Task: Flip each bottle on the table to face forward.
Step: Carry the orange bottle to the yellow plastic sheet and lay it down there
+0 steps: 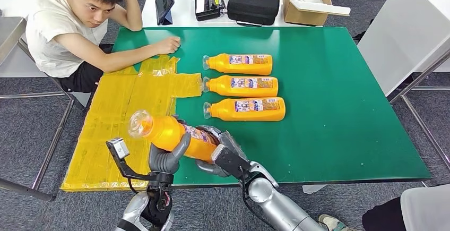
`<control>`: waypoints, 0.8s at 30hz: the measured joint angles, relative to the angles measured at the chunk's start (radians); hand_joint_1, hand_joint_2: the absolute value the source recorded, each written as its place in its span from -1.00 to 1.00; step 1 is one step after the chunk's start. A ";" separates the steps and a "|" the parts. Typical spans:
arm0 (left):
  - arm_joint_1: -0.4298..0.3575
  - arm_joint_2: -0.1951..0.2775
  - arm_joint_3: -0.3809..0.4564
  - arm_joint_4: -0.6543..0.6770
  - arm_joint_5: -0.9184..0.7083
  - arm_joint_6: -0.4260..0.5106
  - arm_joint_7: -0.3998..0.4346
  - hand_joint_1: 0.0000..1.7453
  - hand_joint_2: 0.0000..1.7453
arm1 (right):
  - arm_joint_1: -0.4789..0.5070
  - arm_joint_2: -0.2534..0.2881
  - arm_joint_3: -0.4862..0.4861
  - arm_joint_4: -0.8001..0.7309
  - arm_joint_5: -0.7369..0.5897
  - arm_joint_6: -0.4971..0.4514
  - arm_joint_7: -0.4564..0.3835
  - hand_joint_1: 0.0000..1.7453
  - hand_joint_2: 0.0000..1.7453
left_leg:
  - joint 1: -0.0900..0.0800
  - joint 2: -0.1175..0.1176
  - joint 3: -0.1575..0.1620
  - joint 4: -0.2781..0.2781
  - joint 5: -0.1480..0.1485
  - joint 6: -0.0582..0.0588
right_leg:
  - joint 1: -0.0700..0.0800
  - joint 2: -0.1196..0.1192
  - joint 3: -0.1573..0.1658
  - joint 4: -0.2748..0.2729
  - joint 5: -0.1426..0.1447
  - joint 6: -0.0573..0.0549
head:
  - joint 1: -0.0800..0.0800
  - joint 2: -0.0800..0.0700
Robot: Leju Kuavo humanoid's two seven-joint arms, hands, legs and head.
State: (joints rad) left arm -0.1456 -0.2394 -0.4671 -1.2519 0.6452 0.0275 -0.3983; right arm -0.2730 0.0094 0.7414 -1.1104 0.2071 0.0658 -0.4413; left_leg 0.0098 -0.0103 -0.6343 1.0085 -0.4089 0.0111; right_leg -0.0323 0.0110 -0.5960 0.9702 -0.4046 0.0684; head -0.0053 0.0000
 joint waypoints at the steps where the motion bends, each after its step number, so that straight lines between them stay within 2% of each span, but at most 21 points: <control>1: 0.001 0.000 0.000 -0.002 -0.007 0.010 -0.007 1.00 1.00 | 0.002 0.003 -0.001 -0.003 -0.011 0.004 0.000 -1.00 0.50 | 0.000 0.000 0.000 0.000 0.000 0.000 | 0.000 0.000 0.000 0.000 0.000 0.000 | 0.000 0.000; 4: 0.005 0.000 -0.001 -0.018 -0.041 0.048 -0.029 1.00 1.00 | 0.008 0.016 -0.008 -0.010 -0.040 0.002 0.004 -1.00 -1.00 | 0.000 0.000 0.000 0.000 0.000 0.000 | 0.000 0.000 0.000 0.000 0.000 0.000 | 0.000 0.000; 7: 0.007 0.000 -0.003 -0.043 -0.120 0.134 -0.058 1.00 1.00 | 0.025 0.028 -0.018 -0.016 -0.031 -0.060 0.006 -1.00 -1.00 | 0.000 0.000 0.000 0.000 0.000 0.000 | 0.000 0.000 0.000 0.000 0.000 0.000 | 0.000 0.000; 11: 0.007 0.008 -0.004 -0.079 -0.311 0.329 -0.131 1.00 1.00 | 0.070 0.036 -0.055 -0.030 0.042 -0.238 -0.013 -1.00 -1.00 | 0.000 0.000 0.000 0.000 0.000 0.000 | 0.000 0.000 0.000 0.000 0.000 0.000 | 0.000 0.000; 15: 0.006 0.022 -0.002 -0.111 -0.449 0.457 -0.171 1.00 1.00 | 0.110 0.036 -0.106 -0.047 0.088 -0.351 -0.039 -1.00 1.00 | 0.000 0.000 -0.001 0.000 0.000 0.000 | 0.000 0.000 0.000 0.000 0.000 0.000 | 0.000 0.000; 19: 0.005 0.040 0.008 -0.119 -0.744 0.636 -0.199 1.00 1.00 | 0.142 0.032 -0.172 -0.068 0.158 -0.464 -0.066 -1.00 1.00 | 0.000 -0.001 -0.001 0.000 0.000 0.000 | 0.000 0.000 0.000 0.000 0.000 0.000 | 0.000 0.000; 24: 0.009 0.047 0.048 -0.117 -0.980 0.668 -0.176 1.00 1.00 | 0.156 0.026 -0.237 -0.086 0.227 -0.538 -0.081 -1.00 1.00 | 0.000 0.000 -0.001 0.000 0.000 0.000 | 0.000 0.000 0.000 0.000 0.000 0.000 | 0.000 0.000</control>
State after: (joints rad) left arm -0.1369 -0.1922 -0.4191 -1.3690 -0.3349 0.6954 -0.5741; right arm -0.1167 0.0350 0.5044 -1.1960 0.4340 -0.4723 -0.5224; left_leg 0.0097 -0.0104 -0.6348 1.0085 -0.4089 0.0111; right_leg -0.0324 0.0108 -0.5965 0.9702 -0.4046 0.0683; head -0.0053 0.0000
